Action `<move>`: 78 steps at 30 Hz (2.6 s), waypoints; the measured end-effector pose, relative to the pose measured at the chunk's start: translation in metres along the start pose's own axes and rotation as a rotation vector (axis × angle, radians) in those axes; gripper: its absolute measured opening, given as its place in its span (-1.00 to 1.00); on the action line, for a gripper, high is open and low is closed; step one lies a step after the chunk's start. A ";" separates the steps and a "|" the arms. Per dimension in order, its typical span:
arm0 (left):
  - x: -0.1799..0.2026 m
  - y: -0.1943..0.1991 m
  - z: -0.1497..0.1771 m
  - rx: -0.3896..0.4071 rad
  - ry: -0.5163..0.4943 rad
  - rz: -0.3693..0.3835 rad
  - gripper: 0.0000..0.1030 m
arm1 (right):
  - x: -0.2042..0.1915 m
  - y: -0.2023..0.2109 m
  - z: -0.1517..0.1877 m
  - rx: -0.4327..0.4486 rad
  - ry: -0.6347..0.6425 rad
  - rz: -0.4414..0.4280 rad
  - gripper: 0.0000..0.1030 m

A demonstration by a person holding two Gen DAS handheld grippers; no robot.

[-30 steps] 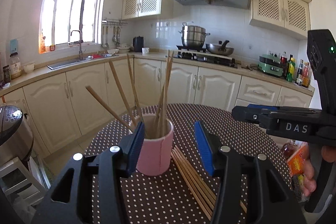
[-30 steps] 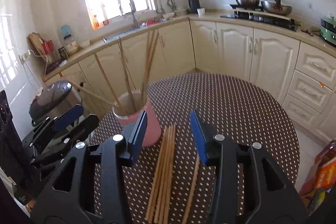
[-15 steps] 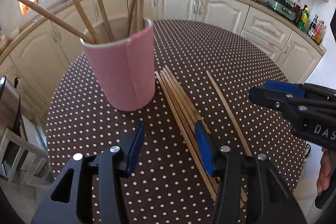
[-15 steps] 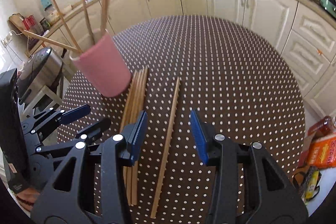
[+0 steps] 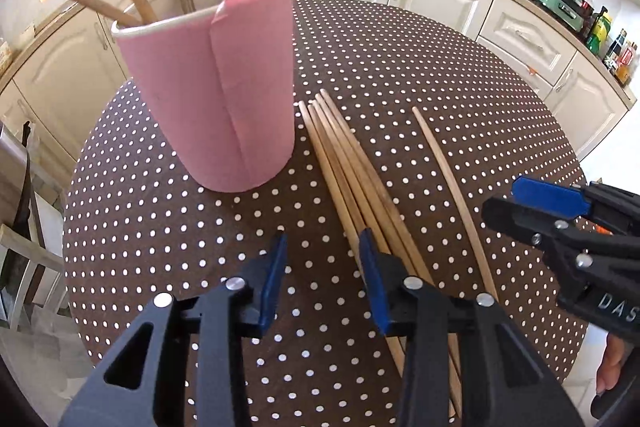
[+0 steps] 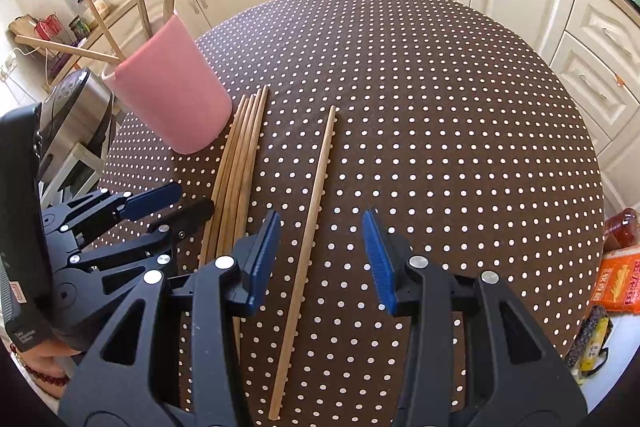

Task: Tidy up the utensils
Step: 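Lower the right gripper to the chopstick pile and close on chopsticks, then lift the held chopsticks with the right gripper over the pink cup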

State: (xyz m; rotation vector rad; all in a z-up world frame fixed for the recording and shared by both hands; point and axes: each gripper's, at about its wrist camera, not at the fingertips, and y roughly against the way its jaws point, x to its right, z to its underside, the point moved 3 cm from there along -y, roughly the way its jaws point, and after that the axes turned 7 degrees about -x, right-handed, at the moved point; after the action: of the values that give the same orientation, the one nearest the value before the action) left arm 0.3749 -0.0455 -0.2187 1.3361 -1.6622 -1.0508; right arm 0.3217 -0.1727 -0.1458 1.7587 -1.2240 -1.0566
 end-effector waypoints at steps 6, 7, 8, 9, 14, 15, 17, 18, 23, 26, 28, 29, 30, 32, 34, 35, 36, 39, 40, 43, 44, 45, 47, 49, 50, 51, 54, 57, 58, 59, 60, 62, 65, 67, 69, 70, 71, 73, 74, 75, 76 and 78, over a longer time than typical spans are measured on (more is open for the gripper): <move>0.006 -0.004 -0.008 -0.008 0.012 0.010 -0.28 | -0.001 -0.008 -0.002 -0.022 0.003 0.004 -0.17; 0.006 -0.003 -0.007 -0.009 0.017 0.008 -0.28 | -0.001 -0.009 -0.003 -0.025 0.003 0.003 -0.17; 0.001 0.000 -0.005 -0.008 0.019 0.007 -0.28 | 0.000 -0.009 -0.004 -0.024 0.004 0.003 -0.17; -0.003 -0.001 -0.003 -0.012 0.019 0.007 -0.28 | 0.000 -0.010 -0.004 -0.025 0.004 0.004 -0.17; -0.001 -0.002 -0.005 -0.011 0.016 -0.004 -0.29 | 0.000 -0.019 -0.005 -0.057 0.017 0.029 -0.17; -0.002 -0.002 -0.005 -0.011 0.014 -0.009 -0.30 | 0.000 -0.021 -0.005 -0.065 0.016 0.033 -0.17; 0.000 -0.003 -0.009 -0.010 0.014 -0.018 -0.39 | 0.001 -0.025 -0.007 -0.079 0.016 0.037 -0.17; -0.001 -0.004 -0.011 -0.010 0.015 -0.022 -0.45 | 0.000 -0.029 -0.008 -0.089 0.015 0.039 -0.17; -0.001 -0.008 -0.018 -0.013 0.018 -0.035 -0.66 | -0.007 -0.036 -0.015 -0.126 0.055 0.095 -0.34; -0.002 -0.009 -0.020 -0.005 0.015 -0.050 -0.75 | -0.021 -0.040 -0.017 -0.157 0.106 0.149 -0.41; -0.002 -0.008 -0.019 0.000 0.007 -0.064 -0.78 | -0.028 -0.044 -0.017 -0.176 0.145 0.193 -0.54; -0.001 -0.009 -0.020 0.000 0.004 -0.066 -0.79 | -0.032 -0.045 -0.018 -0.186 0.152 0.193 -0.63; 0.000 -0.009 -0.021 -0.001 0.004 -0.066 -0.81 | -0.036 -0.046 -0.019 -0.196 0.163 0.199 -0.69; 0.000 -0.010 -0.022 -0.004 0.001 -0.066 -0.85 | -0.042 -0.048 -0.020 -0.211 0.181 0.204 -0.78; 0.003 -0.011 -0.021 -0.007 0.000 -0.062 -0.88 | -0.047 -0.049 -0.021 -0.220 0.189 0.208 -0.79; 0.004 -0.011 -0.022 -0.006 -0.001 -0.062 -0.88 | -0.047 -0.049 -0.021 -0.221 0.186 0.204 -0.81; 0.004 -0.012 -0.022 -0.006 -0.001 -0.060 -0.88 | -0.047 -0.049 -0.022 -0.222 0.184 0.196 -0.84; 0.002 -0.012 -0.022 0.004 0.009 -0.040 -0.89 | -0.046 -0.048 -0.022 -0.216 0.178 0.182 -0.88; 0.001 -0.012 -0.021 0.011 0.010 -0.035 -0.89 | -0.044 -0.047 -0.022 -0.212 0.172 0.175 -0.88; -0.003 -0.010 -0.016 0.022 0.015 -0.007 -0.89 | -0.037 -0.044 -0.021 -0.198 0.153 0.154 -0.89; -0.004 -0.010 -0.015 0.022 0.020 0.017 -0.89 | -0.034 -0.044 -0.021 -0.193 0.147 0.147 -0.89; -0.006 -0.009 -0.013 0.024 0.023 0.039 -0.89 | -0.028 -0.042 -0.019 -0.189 0.142 0.144 -0.89; -0.006 -0.004 -0.012 0.045 0.022 0.062 -0.89 | -0.021 -0.037 -0.017 -0.172 0.132 0.131 -0.89; -0.004 0.004 -0.010 0.069 0.012 0.082 -0.89 | -0.016 -0.029 -0.011 -0.153 0.122 0.112 -0.89; -0.004 0.008 -0.009 0.082 0.008 0.090 -0.89 | -0.014 -0.024 -0.010 -0.136 0.116 0.102 -0.89; -0.002 0.014 -0.008 0.100 0.001 0.103 -0.89 | -0.013 -0.019 -0.010 -0.120 0.111 0.087 -0.89; 0.005 0.031 -0.004 0.150 -0.021 0.128 -0.89 | -0.009 -0.002 -0.009 -0.071 0.101 0.051 -0.88; 0.011 0.050 0.001 0.203 -0.043 0.149 -0.89 | -0.006 0.018 -0.006 -0.019 0.094 0.026 -0.88; 0.013 0.057 0.003 0.224 -0.049 0.160 -0.89 | -0.005 0.024 -0.006 -0.004 0.090 0.017 -0.88; 0.014 0.063 0.005 0.244 -0.053 0.167 -0.89 | -0.004 0.032 -0.006 0.019 0.088 0.013 -0.88; 0.015 0.071 0.006 0.268 -0.061 0.171 -0.89 | -0.004 0.037 -0.005 0.032 0.087 0.005 -0.88; 0.017 0.083 0.013 0.310 -0.070 0.173 -0.89 | -0.002 0.048 -0.005 0.053 0.083 -0.010 -0.88; 0.021 0.103 0.021 0.376 -0.083 0.172 -0.89 | 0.006 0.060 -0.009 0.091 0.078 -0.023 -0.88; 0.023 0.116 0.023 0.418 -0.095 0.164 -0.89 | 0.002 0.069 -0.010 0.119 0.076 -0.043 -0.88; 0.025 0.127 0.024 0.458 -0.108 0.156 -0.89 | -0.006 0.075 -0.011 0.140 0.076 -0.062 -0.88; 0.025 0.134 0.026 0.478 -0.113 0.153 -0.89 | -0.006 0.079 -0.012 0.156 0.080 -0.063 -0.88; 0.025 0.138 0.026 0.489 -0.114 0.158 -0.89 | -0.007 0.082 -0.013 0.166 0.082 -0.070 -0.88; 0.026 0.147 0.026 0.515 -0.111 0.167 -0.89 | -0.010 0.089 -0.015 0.198 0.086 -0.079 -0.88; 0.025 0.151 0.026 0.526 -0.110 0.169 -0.89 | -0.013 0.089 -0.015 0.210 0.089 -0.086 -0.88; 0.025 0.154 0.024 0.536 -0.110 0.168 -0.89 | -0.014 0.092 -0.016 0.225 0.089 -0.094 -0.88; 0.024 0.157 0.024 0.551 -0.109 0.166 -0.89 | -0.020 0.090 -0.019 0.238 0.093 -0.099 -0.88; 0.021 0.163 0.023 0.579 -0.104 0.169 -0.89 | -0.025 0.094 -0.021 0.256 0.097 -0.112 -0.88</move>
State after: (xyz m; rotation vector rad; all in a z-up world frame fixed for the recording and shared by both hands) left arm 0.2896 -0.0429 -0.0762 1.4708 -2.2214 -0.5616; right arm 0.3028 -0.1729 -0.0479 2.0697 -1.2572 -0.8956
